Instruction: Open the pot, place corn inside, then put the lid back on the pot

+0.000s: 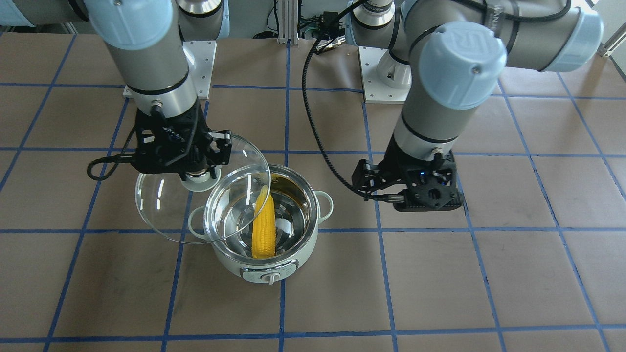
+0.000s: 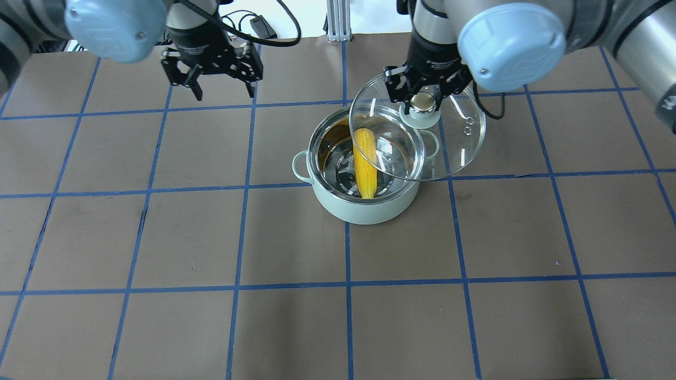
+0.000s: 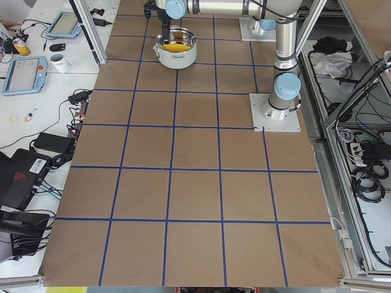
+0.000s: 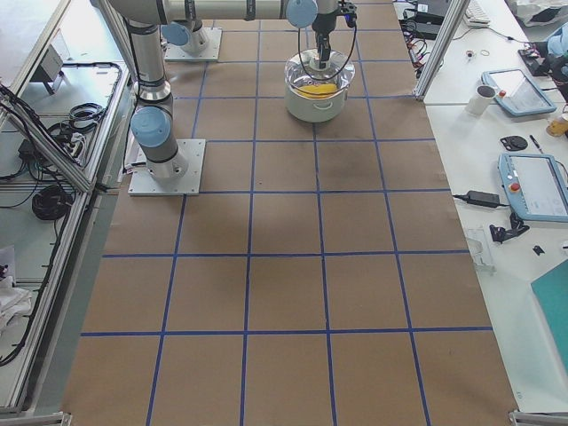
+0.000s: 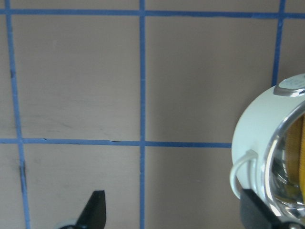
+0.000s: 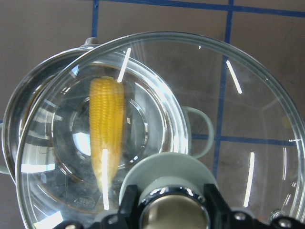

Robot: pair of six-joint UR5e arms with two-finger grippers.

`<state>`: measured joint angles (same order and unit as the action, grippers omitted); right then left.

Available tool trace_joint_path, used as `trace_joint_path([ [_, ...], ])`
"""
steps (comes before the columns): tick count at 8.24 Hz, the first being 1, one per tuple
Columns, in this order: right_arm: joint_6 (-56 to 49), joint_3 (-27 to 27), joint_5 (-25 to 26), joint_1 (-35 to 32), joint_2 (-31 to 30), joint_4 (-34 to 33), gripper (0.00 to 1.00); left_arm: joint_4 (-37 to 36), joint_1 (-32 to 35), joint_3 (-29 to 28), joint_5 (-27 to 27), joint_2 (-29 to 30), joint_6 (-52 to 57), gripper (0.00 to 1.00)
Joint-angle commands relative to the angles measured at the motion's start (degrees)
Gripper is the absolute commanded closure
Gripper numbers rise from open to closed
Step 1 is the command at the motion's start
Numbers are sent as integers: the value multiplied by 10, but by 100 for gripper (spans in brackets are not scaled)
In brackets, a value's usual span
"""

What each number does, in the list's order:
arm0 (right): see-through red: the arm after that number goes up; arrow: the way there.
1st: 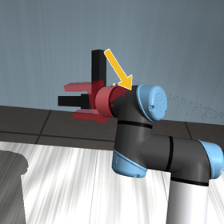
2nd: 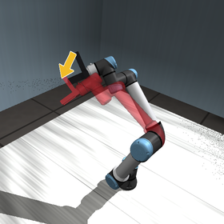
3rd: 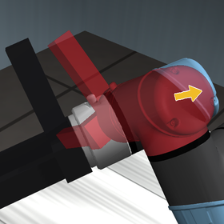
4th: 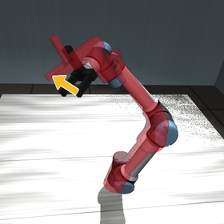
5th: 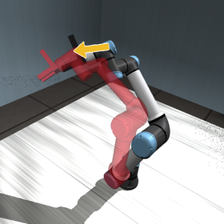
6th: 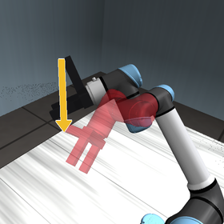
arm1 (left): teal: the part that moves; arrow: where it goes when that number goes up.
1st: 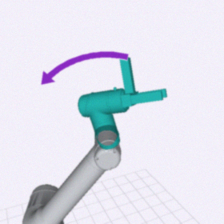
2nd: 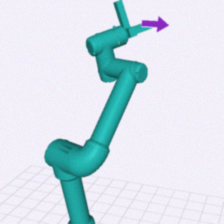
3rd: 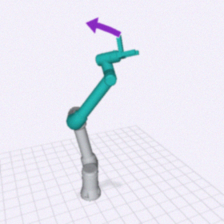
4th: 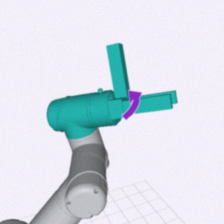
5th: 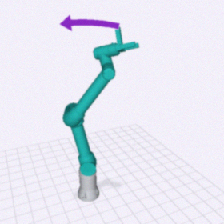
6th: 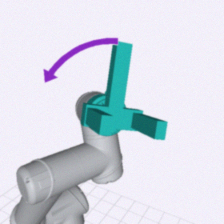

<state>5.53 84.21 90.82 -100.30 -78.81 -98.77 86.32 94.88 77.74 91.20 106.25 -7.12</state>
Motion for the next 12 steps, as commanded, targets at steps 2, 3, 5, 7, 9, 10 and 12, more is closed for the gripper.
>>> trace_joint_path([
  [2,72,-11,-7,-60,56,-51,89,12,-66,8,12,-67,54,0],
  [3,77,-8,-5,-67,67,-52,89,12,-66,10,14,-69,70,0],
  [5,78,-5,1,-70,80,-53,89,12,-64,11,12,-75,72,0],
  [7,76,6,-5,-71,85,-62,89,12,-63,12,13,-75,72,0],
  [9,75,9,-6,-72,89,-85,89,12,-63,21,13,-74,72,0],
  [10,74,9,-6,-72,92,-85,89,12,-63,22,11,-74,72,0],
  [12,75,9,-6,-75,93,-86,89,13,-63,31,11,-74,72,0],
])
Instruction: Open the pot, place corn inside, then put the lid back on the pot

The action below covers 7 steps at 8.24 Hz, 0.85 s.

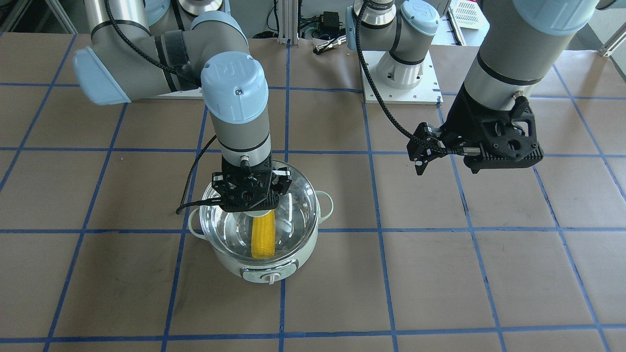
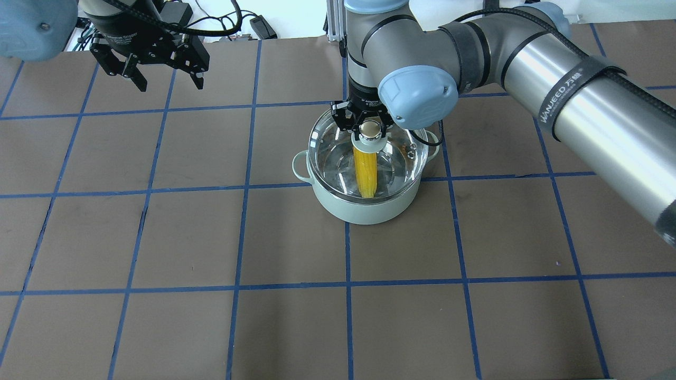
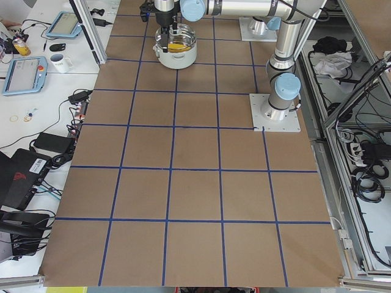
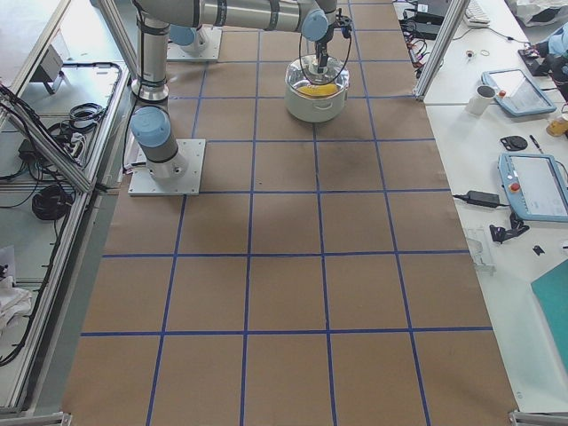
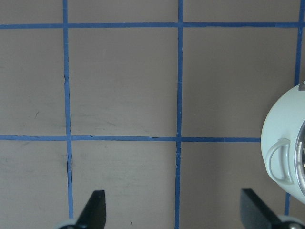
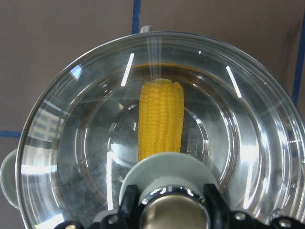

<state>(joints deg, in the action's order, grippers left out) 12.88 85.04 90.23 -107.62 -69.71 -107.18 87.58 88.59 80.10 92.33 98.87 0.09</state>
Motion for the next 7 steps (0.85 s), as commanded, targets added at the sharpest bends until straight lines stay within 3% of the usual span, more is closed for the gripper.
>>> trace_joint_path([
  [1,0,0,0,-2,2,-2,89,0,0,8,0,-1,0,0],
  [7,-1,2,0,-2,10,-11,89,1,1,10,1,-1,1,0],
])
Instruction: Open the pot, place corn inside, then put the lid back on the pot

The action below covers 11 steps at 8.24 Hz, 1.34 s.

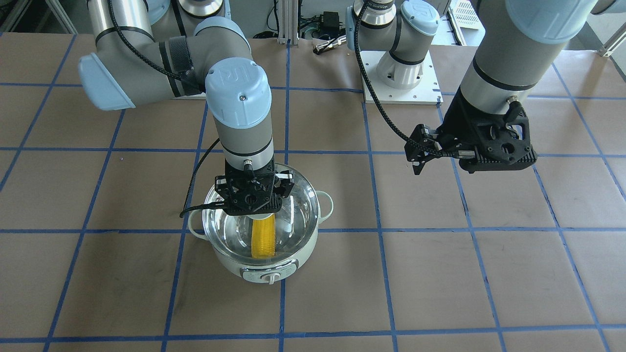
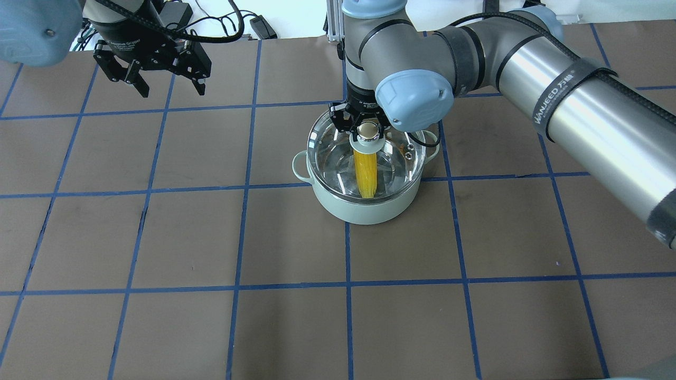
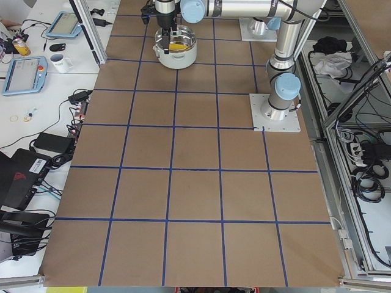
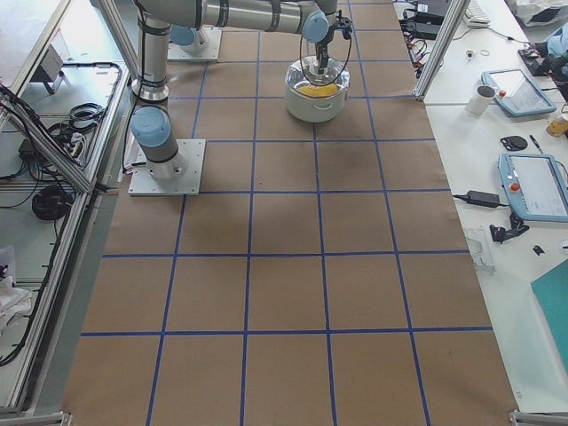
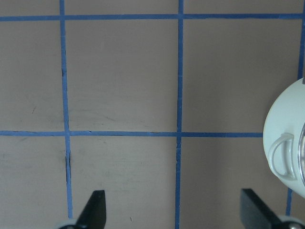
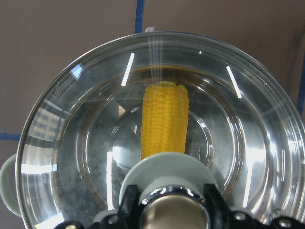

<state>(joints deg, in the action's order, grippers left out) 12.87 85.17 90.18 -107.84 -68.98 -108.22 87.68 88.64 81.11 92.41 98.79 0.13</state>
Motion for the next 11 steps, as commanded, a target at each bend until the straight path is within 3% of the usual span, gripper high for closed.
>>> trace_joint_path([
  [1,-1,1,1,0,5,-5,89,0,0,0,0,0,0,0],
  [11,4,4,2,0,5,8,89,0,3,13,0,0,0,0],
])
